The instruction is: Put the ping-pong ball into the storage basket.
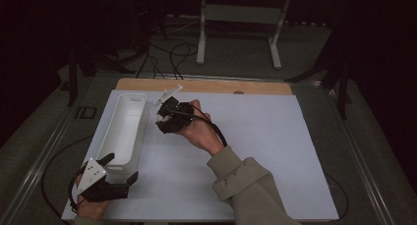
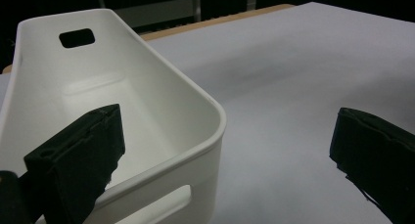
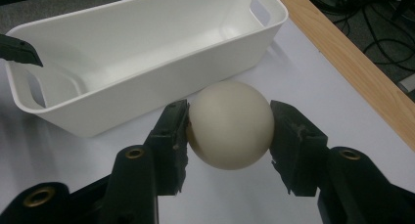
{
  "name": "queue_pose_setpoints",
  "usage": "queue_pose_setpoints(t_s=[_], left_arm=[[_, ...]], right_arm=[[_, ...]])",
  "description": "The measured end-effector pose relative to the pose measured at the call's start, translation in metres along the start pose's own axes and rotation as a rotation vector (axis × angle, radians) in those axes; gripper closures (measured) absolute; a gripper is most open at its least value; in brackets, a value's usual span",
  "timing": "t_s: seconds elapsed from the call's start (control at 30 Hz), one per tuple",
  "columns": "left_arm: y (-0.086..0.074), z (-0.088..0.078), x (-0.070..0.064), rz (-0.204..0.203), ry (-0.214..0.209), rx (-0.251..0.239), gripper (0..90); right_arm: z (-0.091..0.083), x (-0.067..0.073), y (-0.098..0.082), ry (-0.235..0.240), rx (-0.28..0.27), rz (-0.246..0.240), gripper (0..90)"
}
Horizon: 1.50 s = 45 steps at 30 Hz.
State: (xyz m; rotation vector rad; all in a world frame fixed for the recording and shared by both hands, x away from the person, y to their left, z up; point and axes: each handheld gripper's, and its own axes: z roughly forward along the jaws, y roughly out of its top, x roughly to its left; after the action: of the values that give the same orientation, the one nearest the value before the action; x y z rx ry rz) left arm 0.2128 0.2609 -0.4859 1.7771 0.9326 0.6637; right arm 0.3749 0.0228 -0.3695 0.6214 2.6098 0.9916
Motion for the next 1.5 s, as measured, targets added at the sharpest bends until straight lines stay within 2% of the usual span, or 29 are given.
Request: queue_pose_setpoints(t_s=[1.5], left_arm=[[0.0,0.0,0.0,0.002,-0.001,-0.001,0.3]], right_arm=[[0.014,0.02,0.02,0.029,-0.014,-0.03,50.9]])
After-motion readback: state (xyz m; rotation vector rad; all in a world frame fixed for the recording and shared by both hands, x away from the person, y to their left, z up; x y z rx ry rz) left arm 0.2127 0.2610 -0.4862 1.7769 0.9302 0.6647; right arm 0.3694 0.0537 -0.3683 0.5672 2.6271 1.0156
